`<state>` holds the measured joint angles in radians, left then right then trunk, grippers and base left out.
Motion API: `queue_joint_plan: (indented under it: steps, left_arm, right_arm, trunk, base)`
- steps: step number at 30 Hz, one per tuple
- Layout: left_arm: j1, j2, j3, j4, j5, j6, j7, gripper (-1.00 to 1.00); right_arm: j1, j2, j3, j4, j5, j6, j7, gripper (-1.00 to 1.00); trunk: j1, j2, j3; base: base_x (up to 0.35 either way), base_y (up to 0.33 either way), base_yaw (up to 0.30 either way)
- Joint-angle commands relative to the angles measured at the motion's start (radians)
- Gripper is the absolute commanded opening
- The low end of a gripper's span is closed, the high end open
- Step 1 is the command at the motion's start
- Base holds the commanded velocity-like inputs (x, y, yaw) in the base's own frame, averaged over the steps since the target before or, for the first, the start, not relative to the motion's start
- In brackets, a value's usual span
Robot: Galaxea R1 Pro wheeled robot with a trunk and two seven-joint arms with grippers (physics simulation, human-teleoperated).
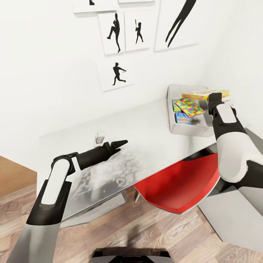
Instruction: Put all the toys in the child's room - the three board games (two on the bed and one on the table), the two jigsaw puzzles on the table, and the tennis ball on the table - inside the toy box on the table in the child's room.
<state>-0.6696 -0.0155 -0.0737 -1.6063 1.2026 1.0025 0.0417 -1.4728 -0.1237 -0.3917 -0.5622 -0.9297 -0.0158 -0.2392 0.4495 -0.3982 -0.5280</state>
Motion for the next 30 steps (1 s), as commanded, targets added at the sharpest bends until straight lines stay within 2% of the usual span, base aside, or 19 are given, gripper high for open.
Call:
queue_joint_plan:
  steps: [1,30]
  left_arm:
    - [-0.001,0.000,0.000,0.000,0.005,0.004,0.004,1.00]
    - [0.001,0.000,-0.004,0.000,0.005,0.004,0.005,1.00]
  right_arm:
    - [-0.001,0.000,0.001,-0.001,-0.010,-0.002,-0.003,-1.00]
    - [-0.003,-0.010,0.001,-0.001,-0.011,-0.001,-0.002,-1.00]
  trunk:
    - [0.000,-0.002,-0.003]
    - [0.000,-0.002,-0.049]
  base:
    - [0.000,0.000,0.000]
    - [0.000,0.000,0.000]
